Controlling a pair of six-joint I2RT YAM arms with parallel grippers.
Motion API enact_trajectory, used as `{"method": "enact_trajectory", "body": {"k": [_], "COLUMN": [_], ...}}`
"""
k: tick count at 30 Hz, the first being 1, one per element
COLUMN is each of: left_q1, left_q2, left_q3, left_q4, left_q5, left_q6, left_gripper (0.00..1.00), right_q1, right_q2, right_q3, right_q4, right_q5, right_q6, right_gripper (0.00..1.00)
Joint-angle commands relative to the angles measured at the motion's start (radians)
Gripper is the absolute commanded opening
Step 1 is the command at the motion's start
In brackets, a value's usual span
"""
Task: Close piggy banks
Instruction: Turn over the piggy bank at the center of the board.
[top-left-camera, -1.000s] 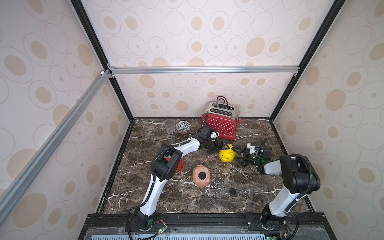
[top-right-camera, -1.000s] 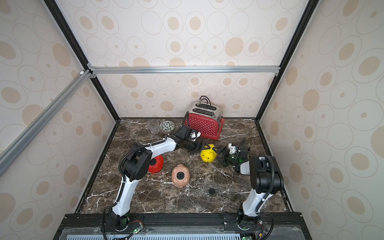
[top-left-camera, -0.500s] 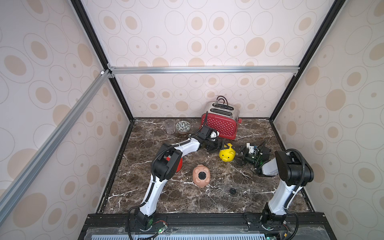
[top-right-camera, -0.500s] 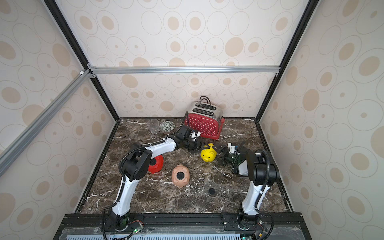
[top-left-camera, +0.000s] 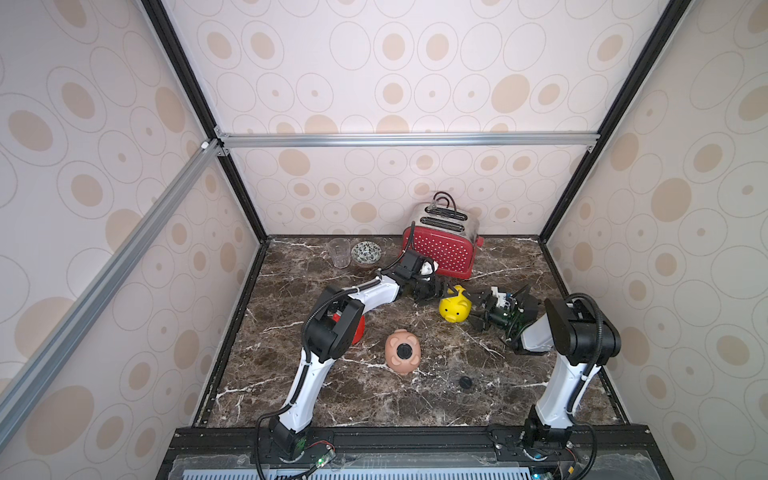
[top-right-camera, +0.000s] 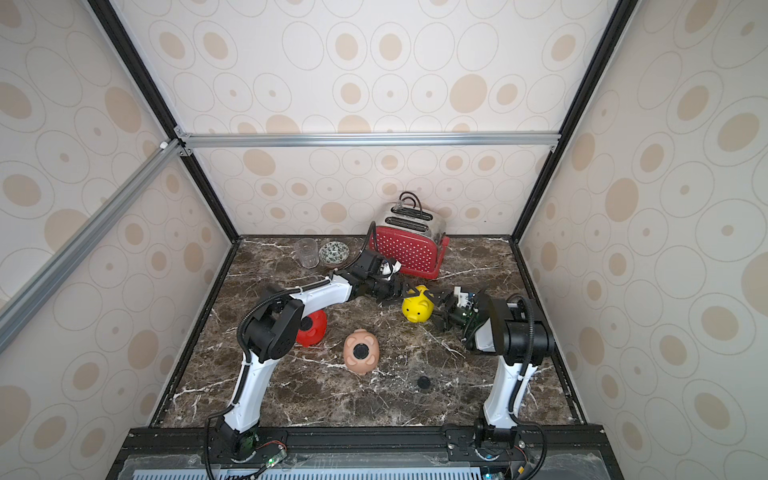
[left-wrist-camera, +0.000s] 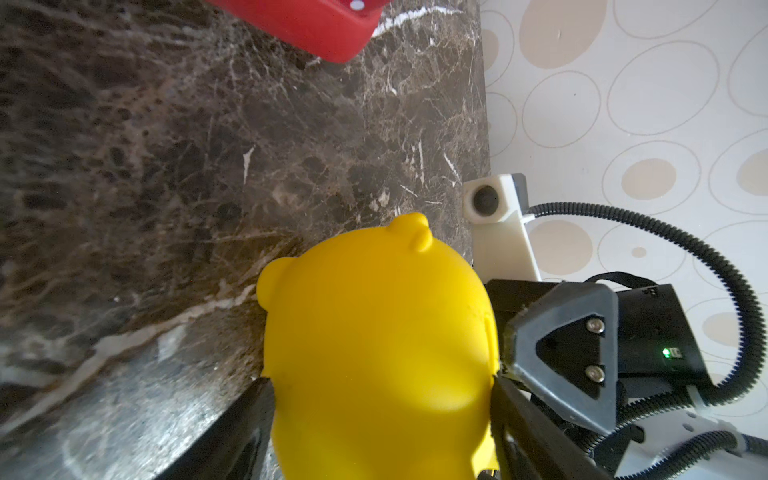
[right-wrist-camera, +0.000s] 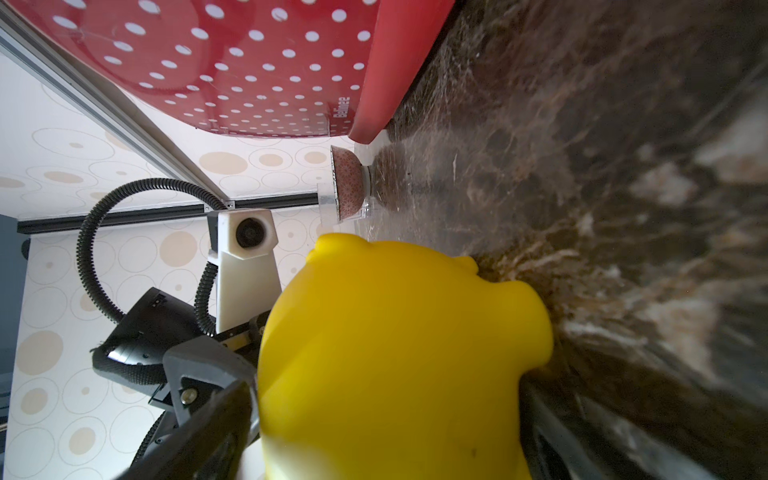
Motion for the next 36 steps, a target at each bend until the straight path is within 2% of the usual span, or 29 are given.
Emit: {"method": "enact_trajectory", "body": {"k": [1,12,21,36], "left_q1": [-0.001,0.003,0.006,0.008], "left_q2": [-0.013,-0.012,-0.013,-0.011], "left_q3": [-0.009,-0.013,-0.027,-0.046], "left_q4": [-0.017,-0.044,-0.043,-0.039], "left_q5": [-0.003,-0.018,-0.019,-0.016], "left_q6": [0.001,0.02,0.025,0.033], "left_gripper": [0.81,0.8,0.81,0.8], "right_q1": [0.009,0.008,0.008,0.008], "right_q2": [-0.032,-0.147,-0.208,-0.22], "right_q3": [0.005,0.007,0.019,0.025], "right_q4": [0.08,-0.032,-0.19,-0.198], "right_q5": [-0.036,-0.049,-0.045,-0.051], "right_q6": [0.054,0.029,-0.066,-0.059], "right_gripper": [1.0,1.0,1.0,1.0]}}
